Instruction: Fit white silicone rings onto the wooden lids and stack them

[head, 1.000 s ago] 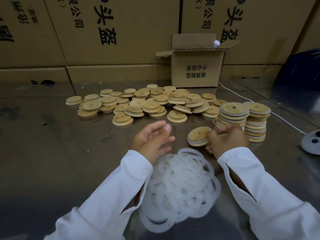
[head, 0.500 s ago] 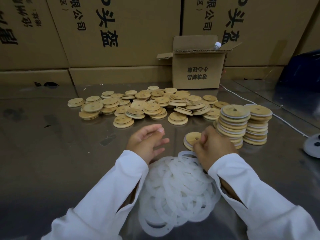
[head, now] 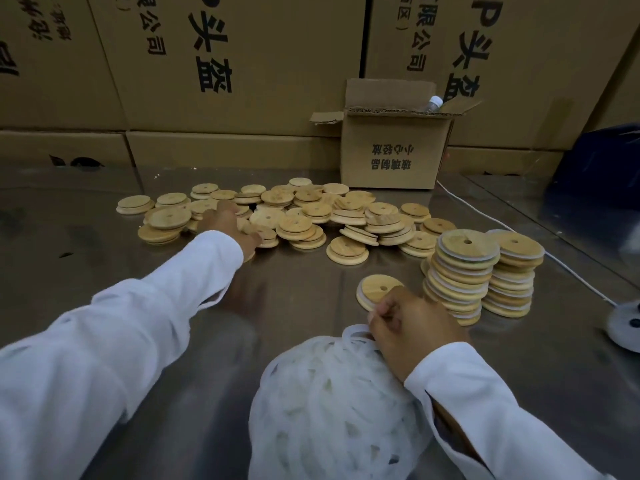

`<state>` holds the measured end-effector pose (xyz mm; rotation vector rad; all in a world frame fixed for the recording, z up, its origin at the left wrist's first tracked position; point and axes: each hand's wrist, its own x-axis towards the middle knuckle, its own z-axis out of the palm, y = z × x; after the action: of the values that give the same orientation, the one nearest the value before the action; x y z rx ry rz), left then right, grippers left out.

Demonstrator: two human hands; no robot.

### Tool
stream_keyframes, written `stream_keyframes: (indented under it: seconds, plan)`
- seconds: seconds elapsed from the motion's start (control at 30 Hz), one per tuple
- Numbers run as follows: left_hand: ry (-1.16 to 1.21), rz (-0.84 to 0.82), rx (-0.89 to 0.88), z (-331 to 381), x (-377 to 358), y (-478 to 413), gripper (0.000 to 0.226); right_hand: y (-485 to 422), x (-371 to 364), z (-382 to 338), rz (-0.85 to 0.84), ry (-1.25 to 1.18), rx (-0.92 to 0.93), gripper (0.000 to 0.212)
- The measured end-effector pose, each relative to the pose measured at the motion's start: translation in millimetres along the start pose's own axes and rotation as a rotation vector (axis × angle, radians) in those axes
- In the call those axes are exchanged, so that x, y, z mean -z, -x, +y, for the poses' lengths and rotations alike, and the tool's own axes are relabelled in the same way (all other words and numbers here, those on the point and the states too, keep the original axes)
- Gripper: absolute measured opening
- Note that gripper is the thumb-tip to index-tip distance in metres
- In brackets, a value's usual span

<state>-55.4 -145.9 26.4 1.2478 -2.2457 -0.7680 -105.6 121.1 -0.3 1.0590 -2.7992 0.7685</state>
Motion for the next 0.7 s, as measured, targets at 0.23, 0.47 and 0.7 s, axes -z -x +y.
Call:
stream_keyframes:
  seconds: [0.23,0.47,0.7]
  plan:
    - [-0.071,-0.105,-0.073,3.9,-23.9,-15.6,0.074,2.2,0.9,-3.4,-0.02,0.008,0.007,0.014]
    - [-0.14,-0.053,-0.154,6.7,-12.5,3.6,0.071,2.3,1.1,-1.6,-0.02,-0.044,-0.039,0.013]
    - [0.236,0.027,-0.575,31.6,20.8,95.0,0.069,3.9,6.0,-15.4,0.247,-0.467,-0.018,0.012]
